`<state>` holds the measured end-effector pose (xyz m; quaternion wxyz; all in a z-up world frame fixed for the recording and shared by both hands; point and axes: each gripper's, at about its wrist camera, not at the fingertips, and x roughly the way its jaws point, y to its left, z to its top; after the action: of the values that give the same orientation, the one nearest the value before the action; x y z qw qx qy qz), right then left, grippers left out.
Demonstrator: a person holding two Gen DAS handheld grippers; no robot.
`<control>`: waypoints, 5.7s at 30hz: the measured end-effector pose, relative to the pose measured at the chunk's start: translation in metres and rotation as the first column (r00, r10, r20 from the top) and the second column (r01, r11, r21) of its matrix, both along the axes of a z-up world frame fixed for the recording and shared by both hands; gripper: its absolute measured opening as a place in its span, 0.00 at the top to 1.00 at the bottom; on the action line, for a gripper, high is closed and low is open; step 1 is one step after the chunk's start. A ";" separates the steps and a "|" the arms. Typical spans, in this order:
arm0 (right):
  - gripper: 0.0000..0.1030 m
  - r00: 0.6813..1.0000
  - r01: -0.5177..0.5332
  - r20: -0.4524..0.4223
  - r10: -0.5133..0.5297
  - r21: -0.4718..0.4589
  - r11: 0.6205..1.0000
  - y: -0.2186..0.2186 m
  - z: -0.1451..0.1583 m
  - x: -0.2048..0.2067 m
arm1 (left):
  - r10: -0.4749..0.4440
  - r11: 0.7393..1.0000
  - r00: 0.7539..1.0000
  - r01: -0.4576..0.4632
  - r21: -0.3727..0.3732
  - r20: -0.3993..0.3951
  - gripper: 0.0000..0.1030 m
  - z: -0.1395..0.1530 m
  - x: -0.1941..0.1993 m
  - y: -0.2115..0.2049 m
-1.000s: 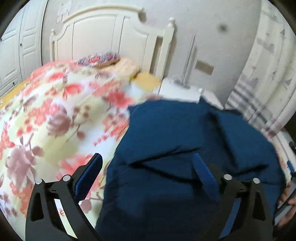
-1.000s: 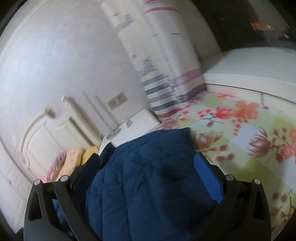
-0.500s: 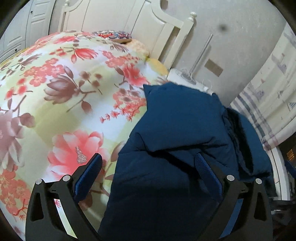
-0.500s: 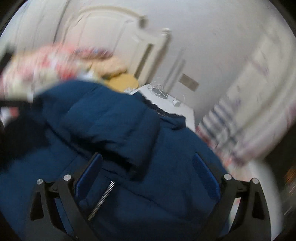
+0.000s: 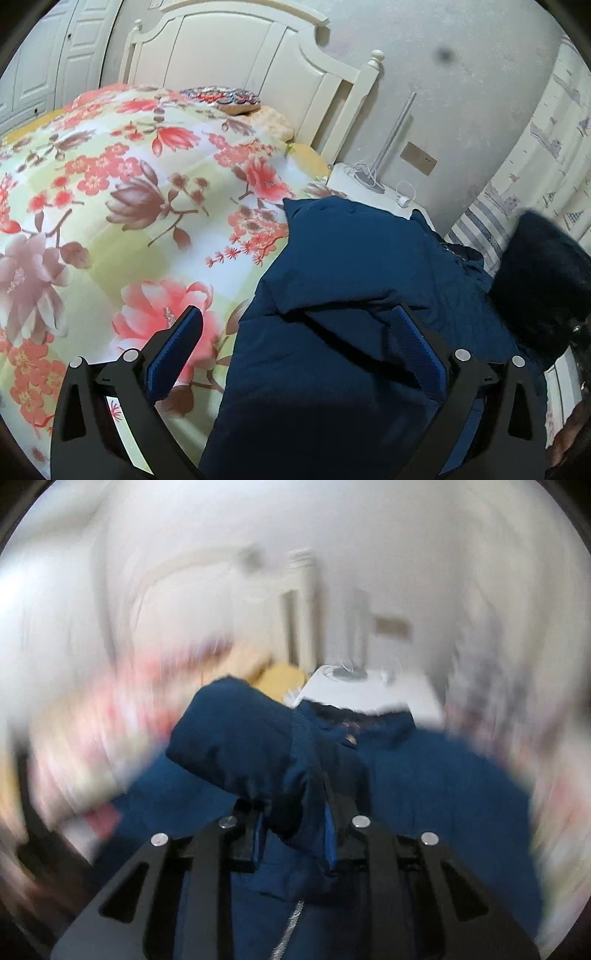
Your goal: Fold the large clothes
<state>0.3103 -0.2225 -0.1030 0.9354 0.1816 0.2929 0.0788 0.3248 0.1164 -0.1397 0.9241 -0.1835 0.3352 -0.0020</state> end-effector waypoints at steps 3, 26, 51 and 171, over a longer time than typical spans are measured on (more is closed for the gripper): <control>0.61 0.985 0.124 -0.138 -0.099 0.191 0.974 -0.060 -0.036 -0.003 | -0.019 0.999 1.000 0.019 0.034 0.015 0.04 0.003 -0.001 -0.007; 0.42 0.912 0.406 -0.003 -0.411 -0.154 0.901 -0.074 0.003 -0.049 | 0.015 1.000 1.000 -0.015 0.002 -0.013 0.04 -0.004 0.001 0.002; 0.35 0.962 0.109 -0.179 -0.207 -0.442 0.890 -0.018 -0.062 0.031 | -0.181 0.978 0.973 0.193 0.078 -0.142 0.04 0.022 0.085 -0.082; 0.03 0.979 -0.042 -0.196 -0.051 -0.444 0.895 -0.001 -0.025 -0.010 | -0.263 0.931 0.942 0.304 0.202 -0.208 0.04 0.022 0.037 -0.130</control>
<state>0.3007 -0.2230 -0.1285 0.9175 -0.0298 0.3965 -0.0115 0.3614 -0.0139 -0.1178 0.8955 -0.0234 0.4371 -0.0804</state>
